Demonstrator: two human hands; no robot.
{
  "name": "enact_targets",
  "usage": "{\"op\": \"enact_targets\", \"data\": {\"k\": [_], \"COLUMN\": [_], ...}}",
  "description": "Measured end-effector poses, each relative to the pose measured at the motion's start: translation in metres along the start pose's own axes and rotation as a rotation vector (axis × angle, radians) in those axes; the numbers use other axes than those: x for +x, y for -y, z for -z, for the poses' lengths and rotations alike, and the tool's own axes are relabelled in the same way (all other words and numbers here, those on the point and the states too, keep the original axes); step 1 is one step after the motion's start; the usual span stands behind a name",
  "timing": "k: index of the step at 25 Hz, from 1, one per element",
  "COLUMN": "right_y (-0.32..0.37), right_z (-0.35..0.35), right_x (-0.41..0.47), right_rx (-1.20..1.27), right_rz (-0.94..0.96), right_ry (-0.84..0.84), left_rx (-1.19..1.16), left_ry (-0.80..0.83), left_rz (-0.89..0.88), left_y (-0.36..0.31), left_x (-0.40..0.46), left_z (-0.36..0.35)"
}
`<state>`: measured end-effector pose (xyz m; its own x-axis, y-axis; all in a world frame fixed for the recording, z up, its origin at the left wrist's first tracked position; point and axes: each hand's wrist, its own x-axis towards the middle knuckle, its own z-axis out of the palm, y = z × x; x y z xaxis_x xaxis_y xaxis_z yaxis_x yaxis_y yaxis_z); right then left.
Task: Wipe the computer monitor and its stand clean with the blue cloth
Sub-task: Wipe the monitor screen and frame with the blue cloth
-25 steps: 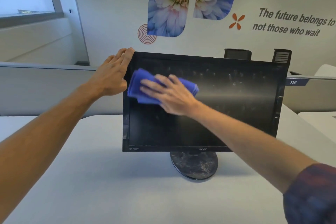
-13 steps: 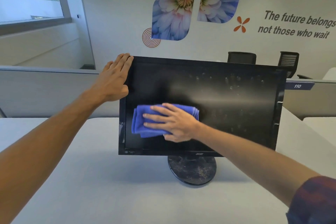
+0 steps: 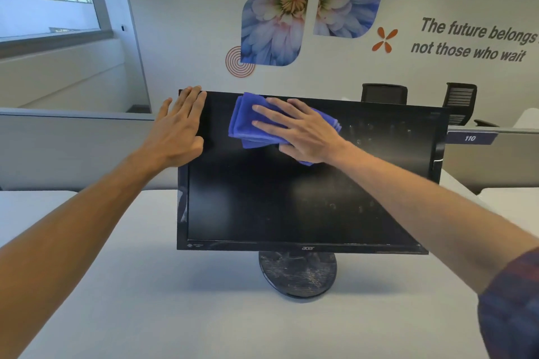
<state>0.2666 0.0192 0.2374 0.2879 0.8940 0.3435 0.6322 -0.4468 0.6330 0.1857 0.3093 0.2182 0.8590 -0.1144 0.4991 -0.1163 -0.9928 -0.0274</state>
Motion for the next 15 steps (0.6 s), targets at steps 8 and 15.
{"op": "enact_targets", "data": {"k": [8, 15], "right_y": [0.067, 0.085], "right_z": [-0.054, -0.072], "right_x": [-0.061, -0.1], "right_rx": [0.111, 0.097], "right_rz": [0.1, 0.33], "right_ry": [0.011, -0.003], "left_rx": [0.109, 0.139], "left_ry": [0.004, -0.006], "left_rz": [0.027, -0.027], "left_y": [-0.03, -0.073], "left_x": [0.01, 0.019], "left_z": [-0.005, -0.011]}}
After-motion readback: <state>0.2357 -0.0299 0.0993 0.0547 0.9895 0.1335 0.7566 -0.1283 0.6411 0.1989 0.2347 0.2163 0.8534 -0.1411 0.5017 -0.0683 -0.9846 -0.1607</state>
